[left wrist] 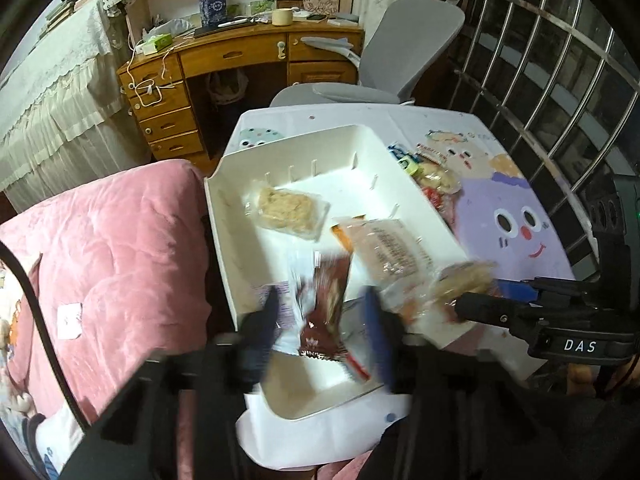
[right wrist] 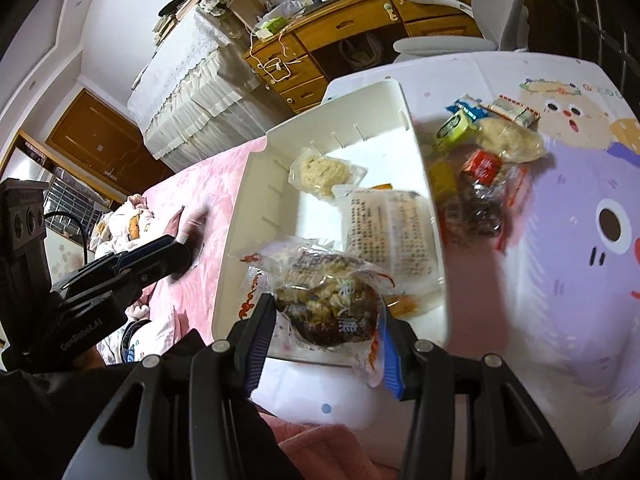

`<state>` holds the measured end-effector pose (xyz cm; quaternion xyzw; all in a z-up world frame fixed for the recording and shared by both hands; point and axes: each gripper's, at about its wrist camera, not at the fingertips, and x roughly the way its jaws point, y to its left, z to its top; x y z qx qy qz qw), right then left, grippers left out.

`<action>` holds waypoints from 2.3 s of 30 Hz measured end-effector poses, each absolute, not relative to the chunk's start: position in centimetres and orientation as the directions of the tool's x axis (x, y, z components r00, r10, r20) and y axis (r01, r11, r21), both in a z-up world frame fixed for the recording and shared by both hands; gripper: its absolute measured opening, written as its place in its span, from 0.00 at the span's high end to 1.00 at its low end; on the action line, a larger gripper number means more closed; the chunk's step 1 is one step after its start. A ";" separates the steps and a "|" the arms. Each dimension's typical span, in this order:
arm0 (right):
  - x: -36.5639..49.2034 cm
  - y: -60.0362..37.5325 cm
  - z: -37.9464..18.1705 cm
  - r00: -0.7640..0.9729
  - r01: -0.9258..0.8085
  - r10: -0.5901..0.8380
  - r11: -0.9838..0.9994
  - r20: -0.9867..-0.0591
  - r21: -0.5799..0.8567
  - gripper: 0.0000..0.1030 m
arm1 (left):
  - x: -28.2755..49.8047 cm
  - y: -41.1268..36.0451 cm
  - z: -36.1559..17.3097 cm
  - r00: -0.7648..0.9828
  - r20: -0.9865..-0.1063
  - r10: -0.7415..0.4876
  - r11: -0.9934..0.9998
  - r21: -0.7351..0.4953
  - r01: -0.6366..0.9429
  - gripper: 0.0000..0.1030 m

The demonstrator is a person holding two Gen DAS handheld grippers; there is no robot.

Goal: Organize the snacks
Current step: 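Open both tools to drop the snacks into the white tray, then withdraw both tools from the tray toward the remaining snack pile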

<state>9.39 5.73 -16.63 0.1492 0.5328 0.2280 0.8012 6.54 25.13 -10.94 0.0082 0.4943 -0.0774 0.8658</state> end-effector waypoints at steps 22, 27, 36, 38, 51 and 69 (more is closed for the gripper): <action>6.2 3.2 -17.7 0.316 -0.021 0.407 0.906 -0.857 0.423 0.51 | 6.7 23.7 -11.4 0.409 -0.889 -0.206 0.976 -0.153 0.157 0.24; 5.7 0.2 -17.9 0.319 0.072 0.387 0.900 -0.865 0.429 0.47 | 8.3 21.9 -10.8 0.379 -0.897 -0.229 0.970 -0.177 0.167 0.21; 6.6 -4.5 -18.4 0.319 0.190 0.384 0.870 -0.866 0.456 0.46 | 12.6 17.9 -9.4 0.348 -0.912 -0.218 0.970 -0.163 0.180 0.21; 7.2 -5.3 -18.4 0.319 0.200 0.390 0.863 -0.864 0.464 0.46 | 13.6 17.1 -8.9 0.344 -0.915 -0.212 0.972 -0.159 0.175 0.21; 15.1 -10.8 -17.7 0.351 0.188 0.428 0.839 -0.833 0.511 0.45 | 22.7 11.5 -8.0 0.292 -0.938 -0.188 0.981 -0.168 0.092 0.21; 27.1 -15.0 -22.5 0.368 0.162 0.515 0.784 -0.774 0.599 0.45 | 35.9 5.6 -13.8 0.195 -0.974 -0.116 0.992 -0.121 -0.016 0.21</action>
